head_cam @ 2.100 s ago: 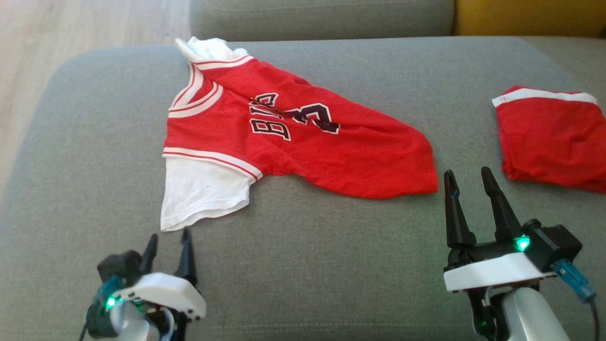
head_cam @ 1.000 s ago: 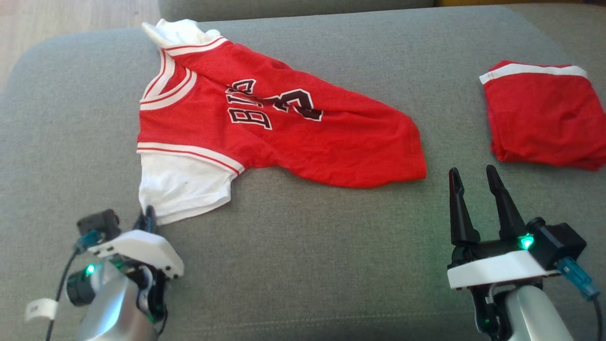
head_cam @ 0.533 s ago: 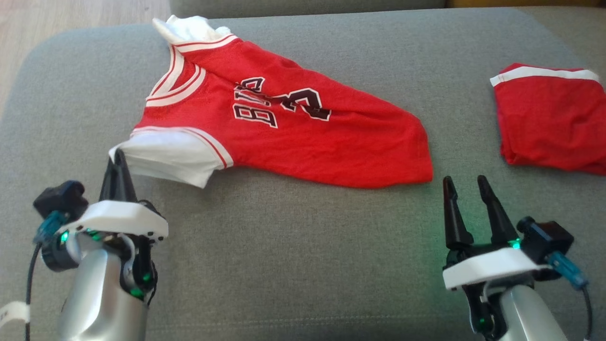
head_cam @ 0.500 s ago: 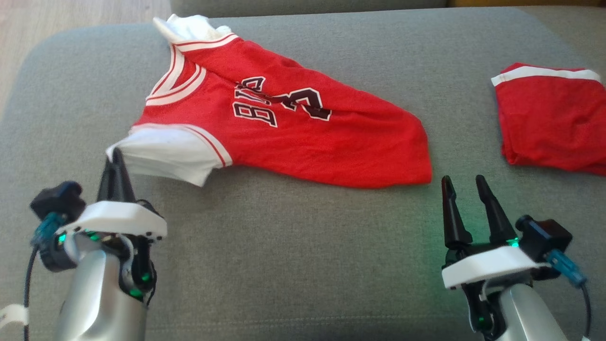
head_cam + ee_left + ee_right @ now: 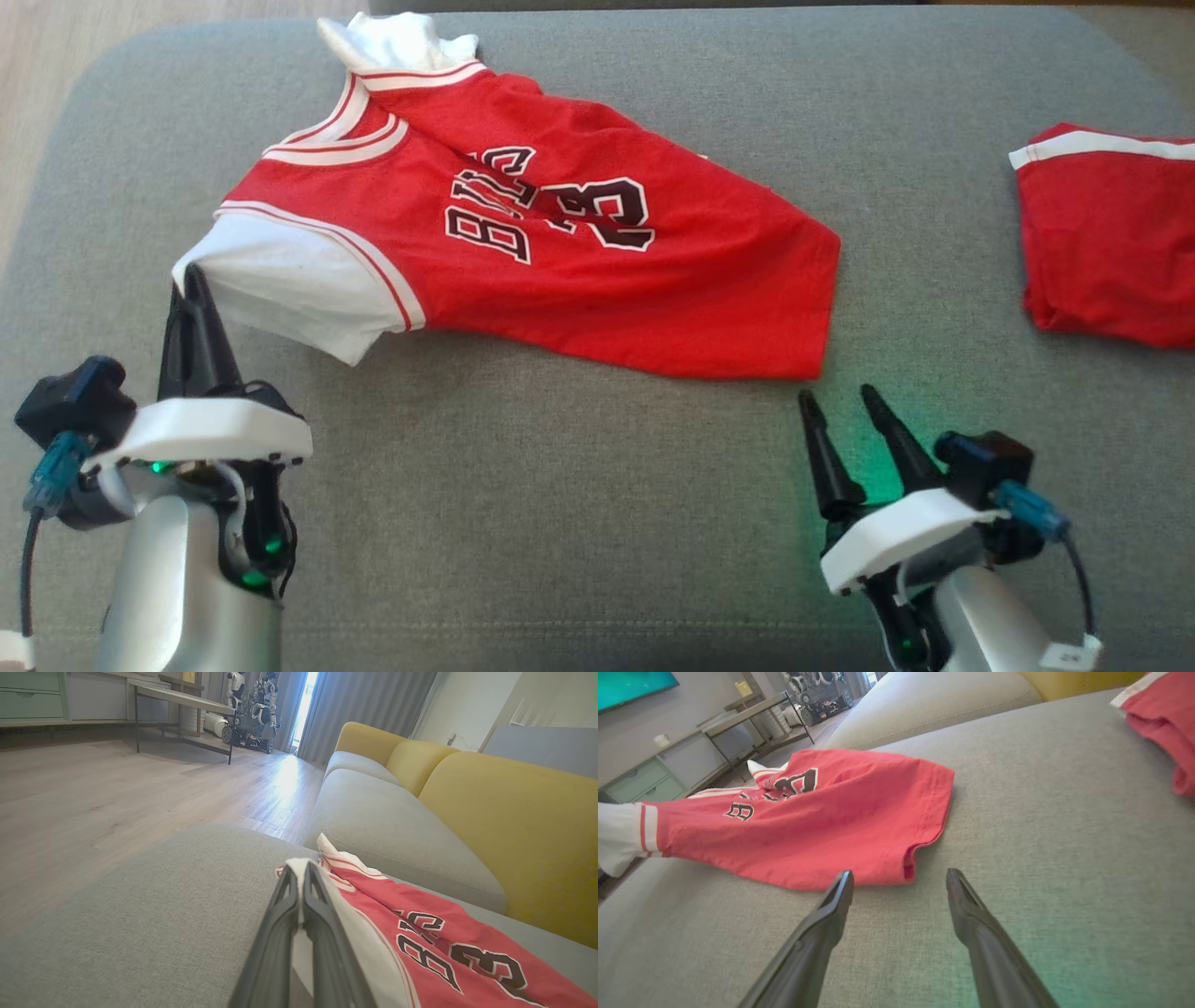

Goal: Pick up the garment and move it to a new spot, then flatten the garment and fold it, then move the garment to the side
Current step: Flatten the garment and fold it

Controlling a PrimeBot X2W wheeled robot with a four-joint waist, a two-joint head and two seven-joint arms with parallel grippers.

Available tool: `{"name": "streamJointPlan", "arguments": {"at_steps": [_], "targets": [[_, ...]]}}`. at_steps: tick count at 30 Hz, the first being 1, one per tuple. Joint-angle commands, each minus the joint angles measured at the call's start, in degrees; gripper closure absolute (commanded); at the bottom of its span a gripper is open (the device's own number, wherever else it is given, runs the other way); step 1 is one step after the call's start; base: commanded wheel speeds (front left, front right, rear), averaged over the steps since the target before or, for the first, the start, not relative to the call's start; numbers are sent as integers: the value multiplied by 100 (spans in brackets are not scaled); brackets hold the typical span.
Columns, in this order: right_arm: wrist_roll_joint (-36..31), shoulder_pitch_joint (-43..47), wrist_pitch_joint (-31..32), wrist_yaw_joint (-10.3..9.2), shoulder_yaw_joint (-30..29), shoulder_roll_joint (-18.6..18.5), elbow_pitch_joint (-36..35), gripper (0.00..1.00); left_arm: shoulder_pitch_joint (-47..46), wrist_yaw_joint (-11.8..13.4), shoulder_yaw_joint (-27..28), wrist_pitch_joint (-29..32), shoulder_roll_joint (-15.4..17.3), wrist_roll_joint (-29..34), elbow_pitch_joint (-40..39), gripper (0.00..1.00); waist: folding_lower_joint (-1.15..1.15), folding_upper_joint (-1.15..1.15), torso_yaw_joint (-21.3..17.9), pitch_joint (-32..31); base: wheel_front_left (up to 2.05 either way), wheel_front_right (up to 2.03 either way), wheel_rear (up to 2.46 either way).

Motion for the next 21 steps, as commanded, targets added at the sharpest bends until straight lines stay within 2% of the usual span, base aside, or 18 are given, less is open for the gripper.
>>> {"name": "streamJointPlan", "arguments": {"at_steps": [1, 10, 21], "targets": [[-91, -271, 23, 37, 185, -15, -86, 0, -149, -27, 202, -69, 76, 61, -234, 100, 0, 0, 12, 20, 0, 0, 0], [-931, -750, 243, 37, 415, -15, 631, 0, -256, -83, 175, -70, 50, 76, -263, 100, 0, 0, 116, 164, 0, 0, 0], [-1041, -1216, 65, 37, 216, -15, 1314, 0, -334, -118, 88, -70, 44, 24, -193, 100, 0, 0, 233, 272, 0, 0, 0]]}}
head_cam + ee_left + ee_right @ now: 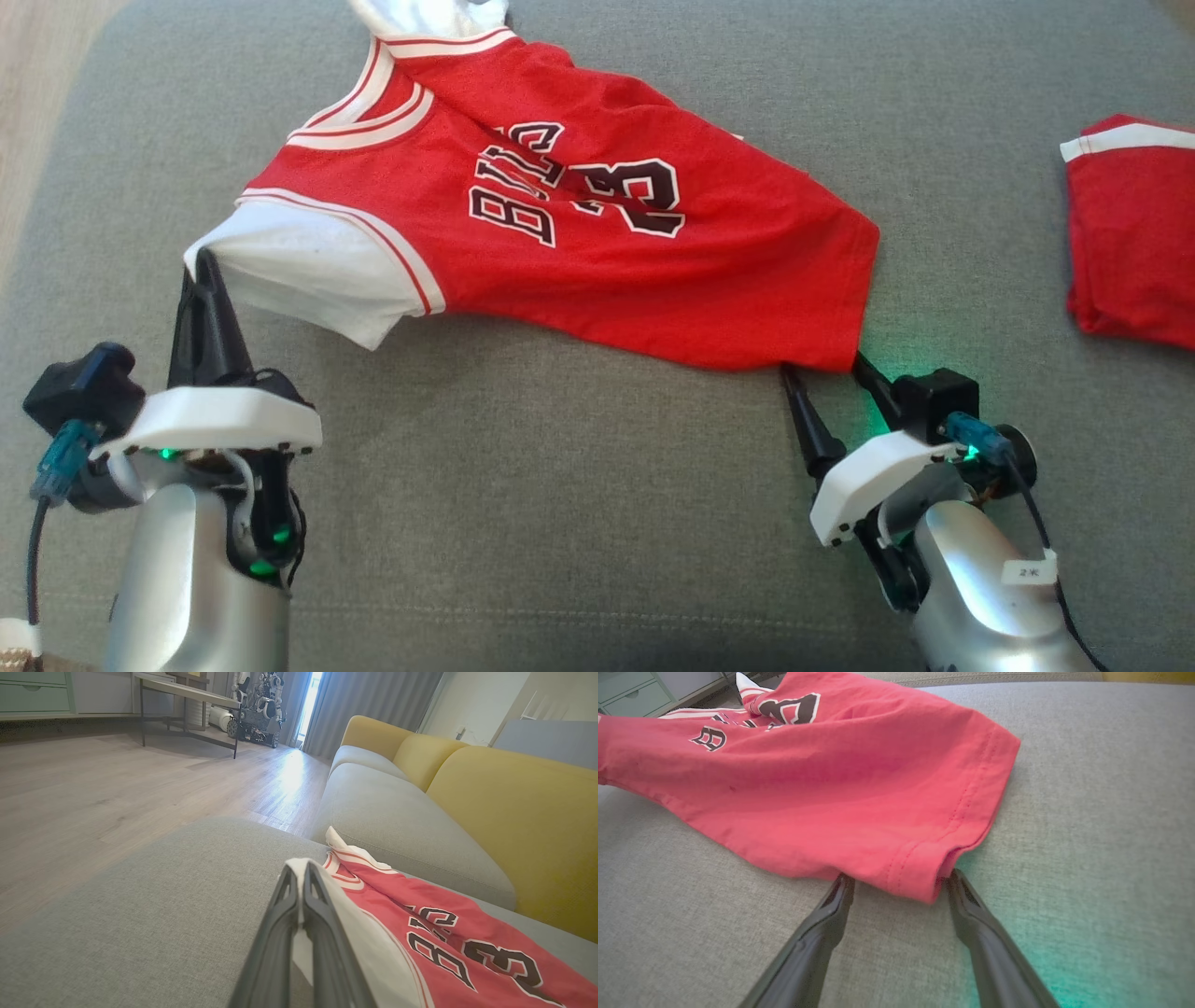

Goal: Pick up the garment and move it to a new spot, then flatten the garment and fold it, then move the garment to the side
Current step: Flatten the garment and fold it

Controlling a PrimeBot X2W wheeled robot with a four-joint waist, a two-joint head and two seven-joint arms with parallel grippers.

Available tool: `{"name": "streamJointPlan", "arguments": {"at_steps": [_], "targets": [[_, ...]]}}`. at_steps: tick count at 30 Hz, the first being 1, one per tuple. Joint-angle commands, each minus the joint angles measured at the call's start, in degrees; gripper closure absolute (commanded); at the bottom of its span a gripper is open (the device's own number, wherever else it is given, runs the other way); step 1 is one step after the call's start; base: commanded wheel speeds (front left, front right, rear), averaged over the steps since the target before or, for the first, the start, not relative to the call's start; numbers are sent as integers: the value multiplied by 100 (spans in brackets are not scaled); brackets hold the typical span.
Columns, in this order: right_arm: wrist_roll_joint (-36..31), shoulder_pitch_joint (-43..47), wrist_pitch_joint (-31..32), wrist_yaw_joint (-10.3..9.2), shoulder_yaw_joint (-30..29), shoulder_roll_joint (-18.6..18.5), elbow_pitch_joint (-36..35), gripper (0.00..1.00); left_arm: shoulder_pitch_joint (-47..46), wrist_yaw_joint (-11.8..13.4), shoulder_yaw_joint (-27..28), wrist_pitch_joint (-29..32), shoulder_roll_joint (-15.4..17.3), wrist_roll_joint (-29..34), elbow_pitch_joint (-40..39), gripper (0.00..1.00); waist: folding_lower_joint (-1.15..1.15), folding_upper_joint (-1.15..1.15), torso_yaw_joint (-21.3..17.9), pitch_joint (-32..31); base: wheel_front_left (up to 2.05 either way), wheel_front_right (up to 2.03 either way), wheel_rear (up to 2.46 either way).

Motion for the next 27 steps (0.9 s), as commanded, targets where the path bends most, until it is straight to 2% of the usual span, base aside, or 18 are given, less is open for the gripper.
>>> {"name": "streamJointPlan", "arguments": {"at_steps": [1, 13, 14, 15, 16, 23, 27], "targets": [[-32, -104, -58, 37, 84, -7, -74, 0, -226, -40, 130, -70, 104, 6, -178, 100, 0, 0, 6, -1, 0, 0, 0], [108, -304, -281, 37, 180, -7, 292, 0, -176, -43, 125, -70, 103, -19, -165, 100, 0, 0, -1, -10, 0, 0, 0], [152, -309, -274, 37, 222, -7, 315, 53, -180, -43, 126, -70, 103, -15, -153, 100, 0, 0, -6, -16, 0, 0, 0], [214, -311, -268, 37, 264, -7, 332, 86, -186, -43, 126, -70, 103, -10, -137, 100, 0, 0, -9, -24, 0, 0, 0], [258, -312, -266, 37, 294, -7, 345, 100, -195, -44, 126, -70, 103, -4, -119, 100, 0, 0, -11, -36, 0, 0, 0], [426, -209, -108, 37, 442, -16, 227, 100, -168, -41, 141, -70, 103, 19, -7, 100, 0, 0, -71, -293, 0, 0, 0], [714, -111, 233, 37, 789, -264, -318, 100, -86, -67, 135, -70, 103, -109, -46, 100, 0, 0, -144, -542, 0, 0, 0]]}}
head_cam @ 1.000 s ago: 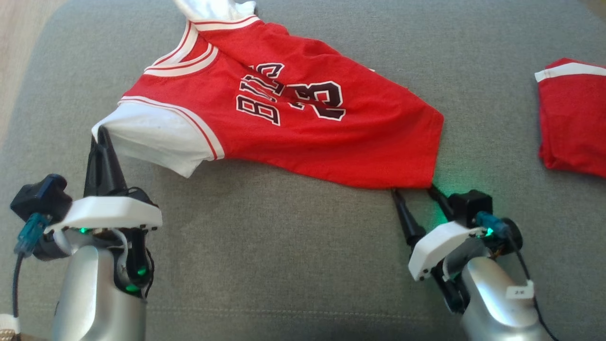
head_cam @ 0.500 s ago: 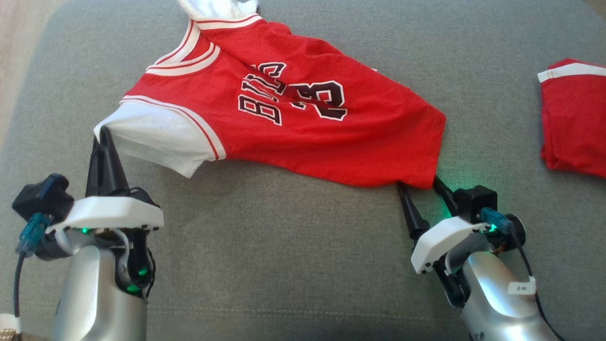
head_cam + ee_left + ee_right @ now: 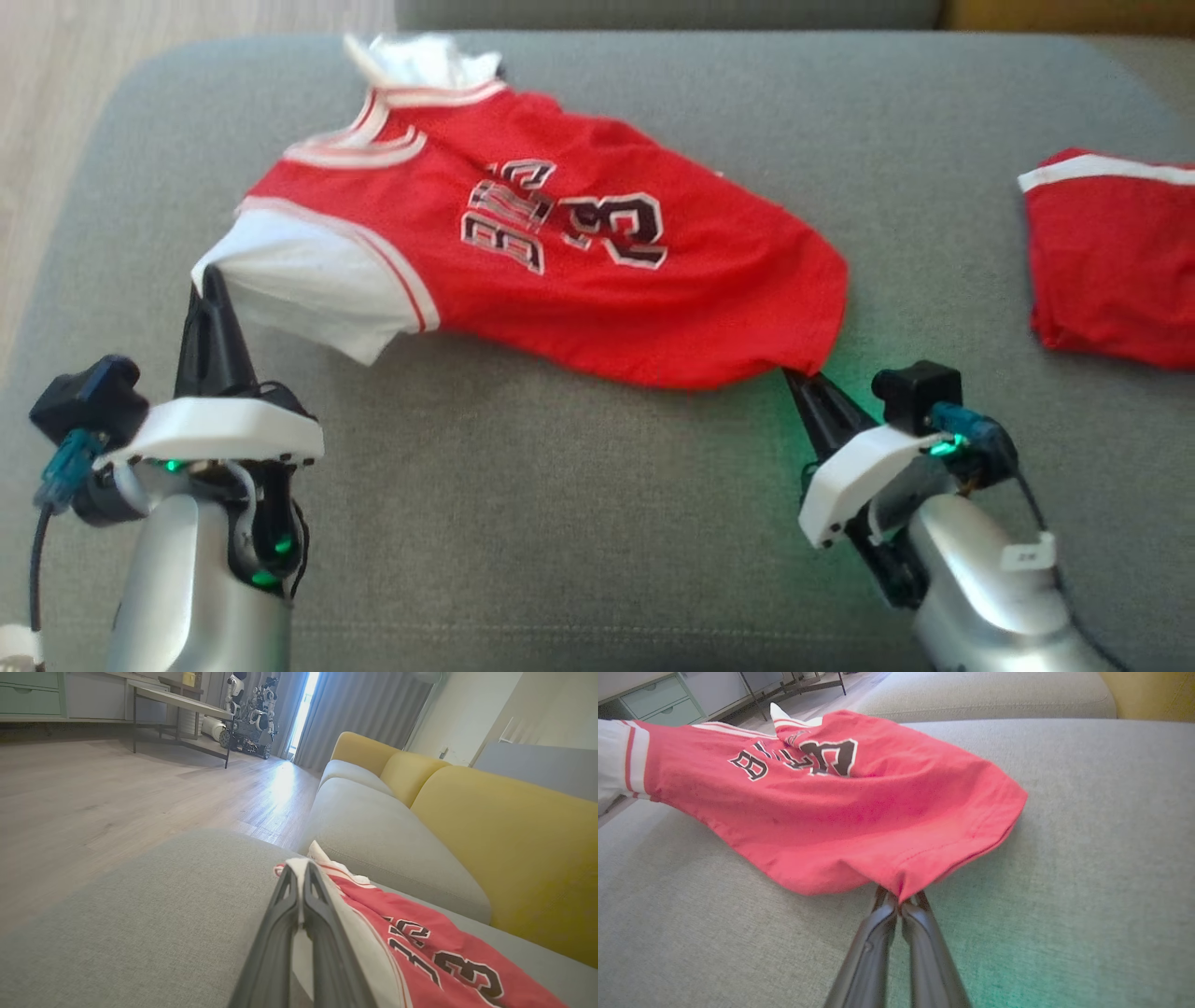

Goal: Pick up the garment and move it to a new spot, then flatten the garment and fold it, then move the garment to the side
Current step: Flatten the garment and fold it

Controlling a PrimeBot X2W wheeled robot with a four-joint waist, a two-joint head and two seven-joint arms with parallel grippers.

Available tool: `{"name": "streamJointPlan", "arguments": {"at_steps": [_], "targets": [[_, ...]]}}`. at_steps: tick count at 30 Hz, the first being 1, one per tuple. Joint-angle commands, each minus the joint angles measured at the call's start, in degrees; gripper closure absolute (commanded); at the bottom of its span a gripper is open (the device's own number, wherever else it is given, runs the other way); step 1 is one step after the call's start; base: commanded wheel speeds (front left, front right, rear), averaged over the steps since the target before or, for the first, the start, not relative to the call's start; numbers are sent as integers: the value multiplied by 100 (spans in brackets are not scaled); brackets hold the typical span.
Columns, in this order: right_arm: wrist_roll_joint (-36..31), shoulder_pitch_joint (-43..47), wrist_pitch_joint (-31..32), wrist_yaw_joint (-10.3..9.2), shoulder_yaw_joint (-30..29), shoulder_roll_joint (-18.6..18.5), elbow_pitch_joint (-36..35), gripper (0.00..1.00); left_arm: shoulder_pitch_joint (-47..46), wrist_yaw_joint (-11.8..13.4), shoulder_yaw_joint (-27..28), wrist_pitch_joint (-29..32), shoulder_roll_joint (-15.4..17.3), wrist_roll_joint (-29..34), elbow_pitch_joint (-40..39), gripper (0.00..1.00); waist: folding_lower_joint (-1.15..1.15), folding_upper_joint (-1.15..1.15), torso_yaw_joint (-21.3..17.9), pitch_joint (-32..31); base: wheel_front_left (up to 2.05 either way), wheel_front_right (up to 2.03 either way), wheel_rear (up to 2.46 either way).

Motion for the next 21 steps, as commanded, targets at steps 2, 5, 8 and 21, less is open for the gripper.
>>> {"name": "streamJointPlan", "arguments": {"at_steps": [2, 5, 8, 21], "targets": [[290, 37, 298, 37, 343, -357, -720, 100, -79, -46, 131, -70, 106, -118, -290, 100, 0, 0, -89, -273, 0, 0, 0], [592, 81, 708, 37, 527, -825, -1487, 100, -40, -94, 100, -70, 106, -116, -463, 100, 0, 0, -141, -498, 0, 0, 0], [884, 76, 1075, 37, 476, -1212, -2259, 100, -37, -145, 76, -70, 106, -106, -693, 100, 0, 0, -186, -679, 0, 0, 0], [750, -561, 1970, 37, -304, -2092, -3974, 100, -500, -169, -32, 739, 185, -429, -2495, 100, 0, 0, -258, -1208, 0, 0, 0]]}}
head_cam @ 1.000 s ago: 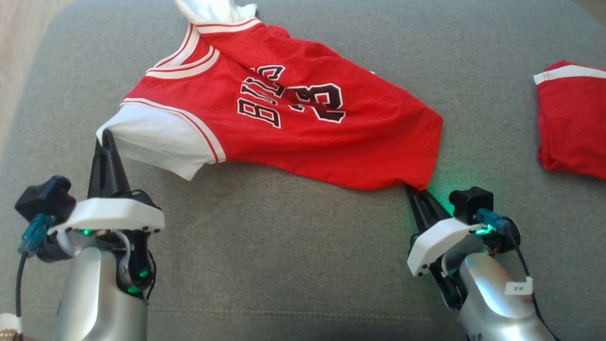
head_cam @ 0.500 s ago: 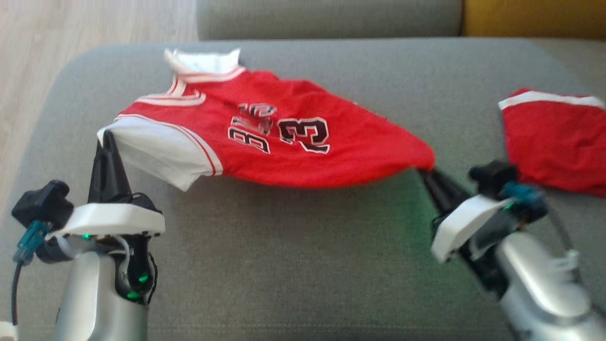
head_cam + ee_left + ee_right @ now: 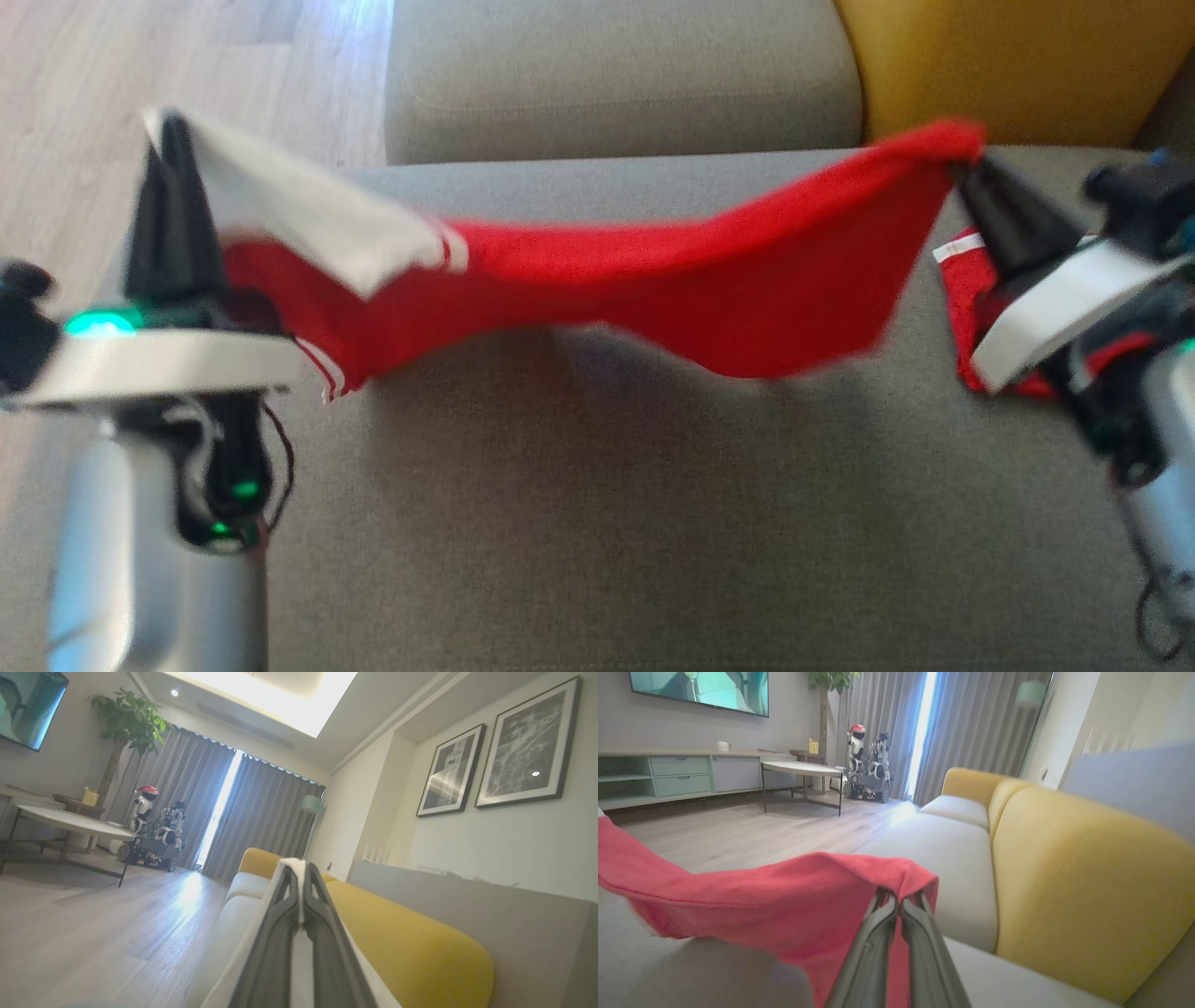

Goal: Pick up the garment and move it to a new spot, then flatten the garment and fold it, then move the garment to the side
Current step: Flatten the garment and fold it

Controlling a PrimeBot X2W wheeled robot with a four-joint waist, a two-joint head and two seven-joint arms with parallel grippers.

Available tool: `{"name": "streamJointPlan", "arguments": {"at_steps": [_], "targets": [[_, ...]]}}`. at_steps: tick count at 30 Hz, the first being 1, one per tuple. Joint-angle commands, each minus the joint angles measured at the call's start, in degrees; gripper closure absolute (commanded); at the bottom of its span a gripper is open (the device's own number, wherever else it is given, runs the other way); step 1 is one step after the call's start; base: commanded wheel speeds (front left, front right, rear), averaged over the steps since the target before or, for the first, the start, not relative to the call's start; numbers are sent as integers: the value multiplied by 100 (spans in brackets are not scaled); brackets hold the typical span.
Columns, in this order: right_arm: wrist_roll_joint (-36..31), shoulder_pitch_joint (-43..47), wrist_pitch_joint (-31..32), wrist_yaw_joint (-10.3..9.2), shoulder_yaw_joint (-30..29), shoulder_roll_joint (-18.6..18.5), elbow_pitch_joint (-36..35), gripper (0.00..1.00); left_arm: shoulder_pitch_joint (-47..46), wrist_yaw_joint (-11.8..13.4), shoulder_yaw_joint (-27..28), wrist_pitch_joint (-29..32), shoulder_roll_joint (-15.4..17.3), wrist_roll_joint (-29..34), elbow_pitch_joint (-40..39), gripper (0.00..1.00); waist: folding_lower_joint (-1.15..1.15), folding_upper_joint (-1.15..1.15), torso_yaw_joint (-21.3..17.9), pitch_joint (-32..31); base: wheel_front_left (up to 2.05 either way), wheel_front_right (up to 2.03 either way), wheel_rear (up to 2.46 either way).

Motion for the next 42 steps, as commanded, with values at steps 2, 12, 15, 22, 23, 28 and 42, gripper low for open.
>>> {"name": "streamJointPlan", "arguments": {"at_steps": [2, 12, 15, 22, 23, 28, 42], "targets": [[-169, -331, 121, 37, -126, -226, -405, 100, -469, 42, 151, 193, 163, -114, -565, 100, 0, 0, 15, -87, 0, 0, 0], [-290, -567, 1190, 37, -777, -540, -1663, 100, -1312, 321, 210, 1413, 448, -376, -1957, 100, 0, 0, -3, -61, 0, 0, 0], [-81, -953, 1386, 37, -653, -550, -1590, 100, -1865, 302, 192, 1670, 578, -442, -1623, 100, 0, 0, -24, 157, 0, 0, 0], [143, -3351, 1280, 37, 267, -368, -44, 100, -4199, 1, 117, 1798, 1067, -393, 542, 100, 0, 0, -105, 1583, 0, 0, 0], [106, -3728, 1165, 37, 361, -288, 257, 100, -4542, -41, 116, 1696, 1124, -348, 857, 100, 0, 0, -103, 1769, 0, 0, 0], [-266, -5287, 174, 37, 592, 194, 1793, 100, -5999, -147, 179, 871, 1346, -92, 2294, 100, 0, 0, -73, 2356, 0, 0, 0], [-508, -5574, -2012, 37, 736, 712, 4350, 100, -6105, -669, -87, -277, 1239, -171, 3890, 100, 0, 0, 238, 2557, 0, 0, 0]]}}
